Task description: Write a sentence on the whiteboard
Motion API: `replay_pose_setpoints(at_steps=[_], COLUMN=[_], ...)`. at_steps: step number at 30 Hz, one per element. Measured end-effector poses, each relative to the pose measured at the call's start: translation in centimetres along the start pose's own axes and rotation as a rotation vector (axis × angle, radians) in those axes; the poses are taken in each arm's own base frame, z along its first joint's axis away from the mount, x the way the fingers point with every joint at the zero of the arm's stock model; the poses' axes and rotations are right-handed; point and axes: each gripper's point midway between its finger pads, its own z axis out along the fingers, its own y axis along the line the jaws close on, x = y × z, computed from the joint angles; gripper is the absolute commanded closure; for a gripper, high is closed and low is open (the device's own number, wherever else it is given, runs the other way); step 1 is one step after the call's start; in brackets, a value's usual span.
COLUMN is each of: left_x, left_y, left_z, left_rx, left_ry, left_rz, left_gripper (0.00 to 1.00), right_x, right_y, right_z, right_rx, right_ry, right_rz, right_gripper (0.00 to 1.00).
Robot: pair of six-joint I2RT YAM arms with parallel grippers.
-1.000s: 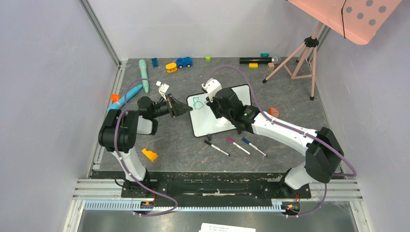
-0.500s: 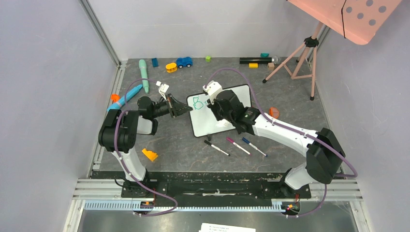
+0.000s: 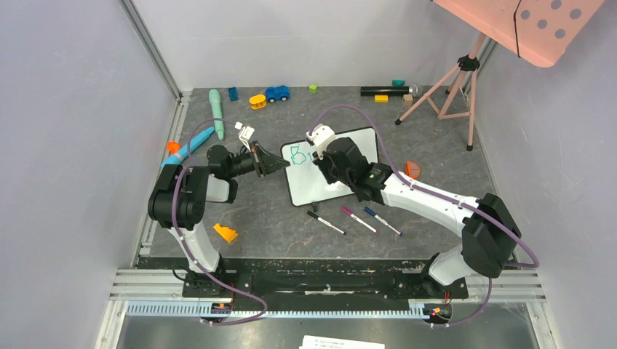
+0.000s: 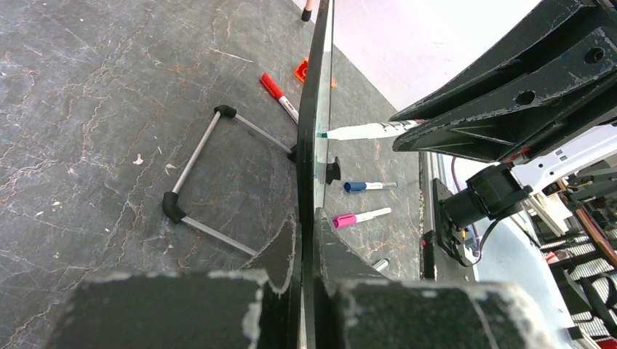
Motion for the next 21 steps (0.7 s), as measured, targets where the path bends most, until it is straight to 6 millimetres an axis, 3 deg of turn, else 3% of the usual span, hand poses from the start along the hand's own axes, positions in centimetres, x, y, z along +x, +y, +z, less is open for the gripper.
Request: replay_pose_setpoints(at_steps=[21], left_x=[0.0], left_y=[0.0], left_z=[0.0], left_rx=[0.0], left_ry=[0.0], left_rz=[-0.001], left_gripper=[0.98], right_x=[-1.3], right_y=[-0.3], right_z=[0.2], right_rx=[0.015], right_ry=[-0.003], right_rz=[-0.003], right_gripper=[1.0])
